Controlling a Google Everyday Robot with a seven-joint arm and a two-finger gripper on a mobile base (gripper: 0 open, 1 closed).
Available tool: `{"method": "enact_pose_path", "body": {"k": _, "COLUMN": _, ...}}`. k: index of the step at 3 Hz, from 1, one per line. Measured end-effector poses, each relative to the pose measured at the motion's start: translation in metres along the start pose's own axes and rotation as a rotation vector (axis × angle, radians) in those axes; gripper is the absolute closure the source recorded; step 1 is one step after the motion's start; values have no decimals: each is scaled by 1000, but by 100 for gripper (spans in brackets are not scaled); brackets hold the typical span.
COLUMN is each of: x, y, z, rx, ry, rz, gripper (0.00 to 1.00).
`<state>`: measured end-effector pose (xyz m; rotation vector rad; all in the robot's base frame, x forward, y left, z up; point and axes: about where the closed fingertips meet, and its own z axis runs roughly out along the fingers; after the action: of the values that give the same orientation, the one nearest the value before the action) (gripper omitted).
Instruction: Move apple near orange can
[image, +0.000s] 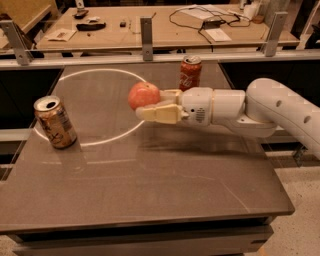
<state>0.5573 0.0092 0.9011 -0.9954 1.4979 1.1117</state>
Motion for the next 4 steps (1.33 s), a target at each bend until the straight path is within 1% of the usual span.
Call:
{"method": "enact_pose_path", "body": {"k": 1, "x": -13, "y": 33, "z": 26, "rx": -76, "ry": -15, "rz": -64, "gripper": 100}}
{"method": "enact_pose_path", "body": {"k": 2, "x": -17, "y": 64, "z": 55, "rx": -165, "ry": -10, "rz": -111, "gripper": 100}}
{"method": "enact_pose_path", "body": {"k": 3, "x": -10, "y": 91, "z": 83, "rx": -256, "ry": 4, "rz": -125, "gripper": 100}}
{"method": "enact_pose_path", "body": {"k": 4, "x": -6, "y": 114, "z": 104, "rx": -323, "ry": 4, "rz": -127, "gripper": 100}}
